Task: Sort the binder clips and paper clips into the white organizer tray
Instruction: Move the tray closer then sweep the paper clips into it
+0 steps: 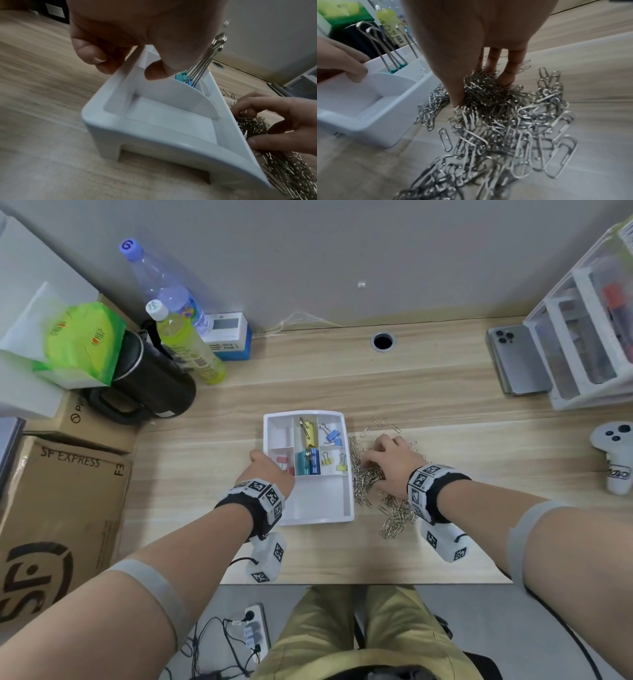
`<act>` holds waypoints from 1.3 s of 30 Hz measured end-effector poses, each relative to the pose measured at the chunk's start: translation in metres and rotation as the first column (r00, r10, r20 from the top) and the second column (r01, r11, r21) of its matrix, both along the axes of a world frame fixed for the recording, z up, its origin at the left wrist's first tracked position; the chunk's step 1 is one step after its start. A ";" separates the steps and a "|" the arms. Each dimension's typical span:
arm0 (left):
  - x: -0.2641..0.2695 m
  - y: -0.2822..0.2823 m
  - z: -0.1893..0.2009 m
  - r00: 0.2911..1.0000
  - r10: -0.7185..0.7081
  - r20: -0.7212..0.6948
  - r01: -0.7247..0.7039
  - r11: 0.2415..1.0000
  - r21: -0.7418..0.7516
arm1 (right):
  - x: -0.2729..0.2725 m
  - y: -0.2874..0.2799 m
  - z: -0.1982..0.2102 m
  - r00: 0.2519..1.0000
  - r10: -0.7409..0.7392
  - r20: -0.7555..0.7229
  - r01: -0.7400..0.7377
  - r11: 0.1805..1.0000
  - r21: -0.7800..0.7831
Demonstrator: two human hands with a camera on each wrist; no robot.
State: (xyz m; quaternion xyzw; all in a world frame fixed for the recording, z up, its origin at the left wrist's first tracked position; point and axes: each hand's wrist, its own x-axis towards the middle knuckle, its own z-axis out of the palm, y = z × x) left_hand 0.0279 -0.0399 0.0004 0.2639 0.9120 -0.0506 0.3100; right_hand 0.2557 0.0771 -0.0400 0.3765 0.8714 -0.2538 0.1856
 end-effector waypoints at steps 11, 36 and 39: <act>0.001 0.008 -0.005 0.999 0.030 -0.022 -0.030 1.000 -0.006 | 0.003 0.014 0.006 0.999 -0.021 -0.044 0.017 0.995 -0.097; -0.010 0.001 0.016 0.995 0.043 0.096 -0.036 0.997 -0.074 | -0.016 0.017 0.060 0.997 0.015 -0.073 -0.032 0.969 -0.245; -0.013 0.002 0.020 0.995 0.028 0.098 -0.021 0.997 -0.071 | -0.037 0.004 0.066 0.988 0.096 -0.124 -0.128 0.953 -0.276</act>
